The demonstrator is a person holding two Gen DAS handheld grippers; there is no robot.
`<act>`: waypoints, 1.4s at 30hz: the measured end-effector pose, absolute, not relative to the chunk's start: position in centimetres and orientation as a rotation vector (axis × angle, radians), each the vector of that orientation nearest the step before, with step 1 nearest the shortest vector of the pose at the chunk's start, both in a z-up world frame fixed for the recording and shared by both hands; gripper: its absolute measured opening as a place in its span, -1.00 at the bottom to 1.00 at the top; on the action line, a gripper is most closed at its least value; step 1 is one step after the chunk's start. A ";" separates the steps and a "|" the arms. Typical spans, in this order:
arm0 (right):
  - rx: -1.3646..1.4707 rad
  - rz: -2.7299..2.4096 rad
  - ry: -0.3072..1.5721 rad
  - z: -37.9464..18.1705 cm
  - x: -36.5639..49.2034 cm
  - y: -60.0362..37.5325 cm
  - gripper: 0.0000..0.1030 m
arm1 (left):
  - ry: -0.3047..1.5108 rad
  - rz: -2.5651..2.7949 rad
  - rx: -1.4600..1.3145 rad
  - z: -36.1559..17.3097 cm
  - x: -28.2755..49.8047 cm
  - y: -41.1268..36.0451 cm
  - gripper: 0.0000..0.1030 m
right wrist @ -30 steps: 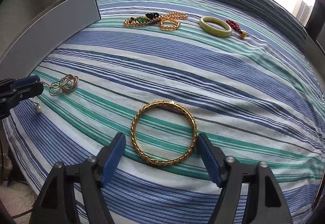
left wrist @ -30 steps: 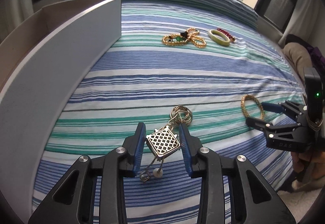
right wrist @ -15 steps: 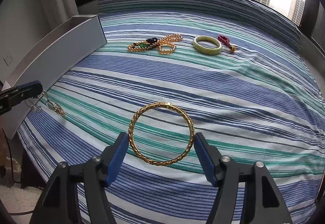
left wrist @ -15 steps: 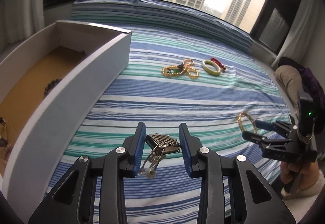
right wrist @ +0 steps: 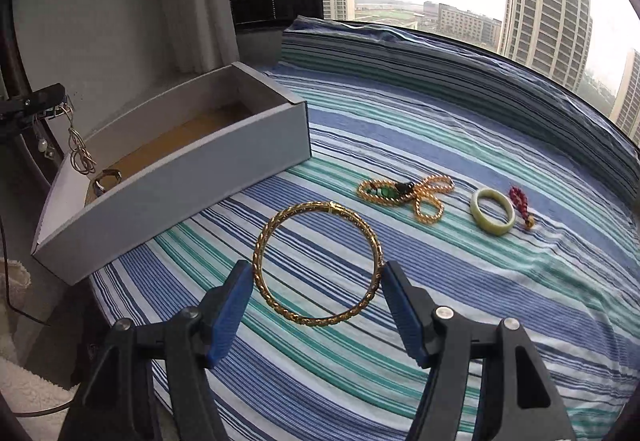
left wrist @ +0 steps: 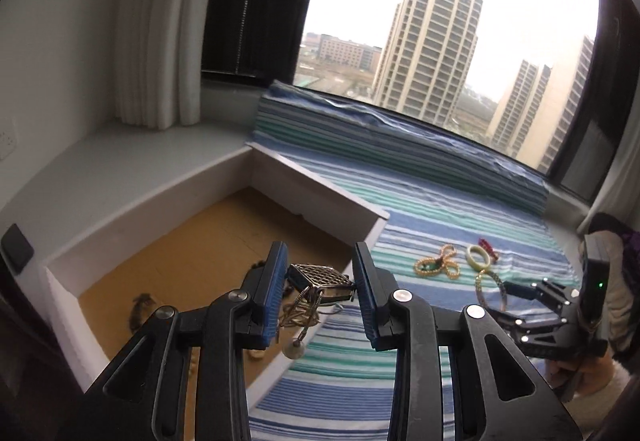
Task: Organize jewelry
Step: 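Carry the pendant chain and gold bangle into the box and open both tools, then withdraw both tools from the box back over the bed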
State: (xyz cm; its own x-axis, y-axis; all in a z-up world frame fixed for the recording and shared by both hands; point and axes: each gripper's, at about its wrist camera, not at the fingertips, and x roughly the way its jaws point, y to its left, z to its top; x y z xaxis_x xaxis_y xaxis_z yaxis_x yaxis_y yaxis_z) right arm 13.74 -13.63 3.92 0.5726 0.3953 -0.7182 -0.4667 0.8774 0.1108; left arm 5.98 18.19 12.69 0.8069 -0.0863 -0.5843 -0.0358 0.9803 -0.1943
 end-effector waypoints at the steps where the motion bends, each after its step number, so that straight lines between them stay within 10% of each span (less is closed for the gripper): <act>1: -0.105 0.538 0.797 4.8 14.5 -12.2 0.31 | 0.638 -0.004 -0.201 12.5 6.5 19.2 -0.36; 15: -0.252 0.689 0.766 4.7 28.5 6.6 0.33 | 0.874 0.230 -0.187 0.8 13.7 26.6 -0.32; 19: -0.275 0.667 0.828 1.4 30.3 8.3 0.35 | 0.857 0.283 -0.184 0.2 12.9 27.1 0.53; 42: -0.239 0.346 0.692 5.9 13.4 -7.4 0.49 | 0.766 0.109 -0.080 4.1 6.7 12.0 0.81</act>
State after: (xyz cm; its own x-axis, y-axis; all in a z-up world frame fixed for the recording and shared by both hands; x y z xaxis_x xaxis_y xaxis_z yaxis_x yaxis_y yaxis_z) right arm 13.40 -7.40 5.93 0.7163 0.2312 -0.6583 -0.3880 0.9162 -0.1005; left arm 6.72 12.04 4.11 0.7157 0.0694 -0.6949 -0.1276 0.9913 -0.0325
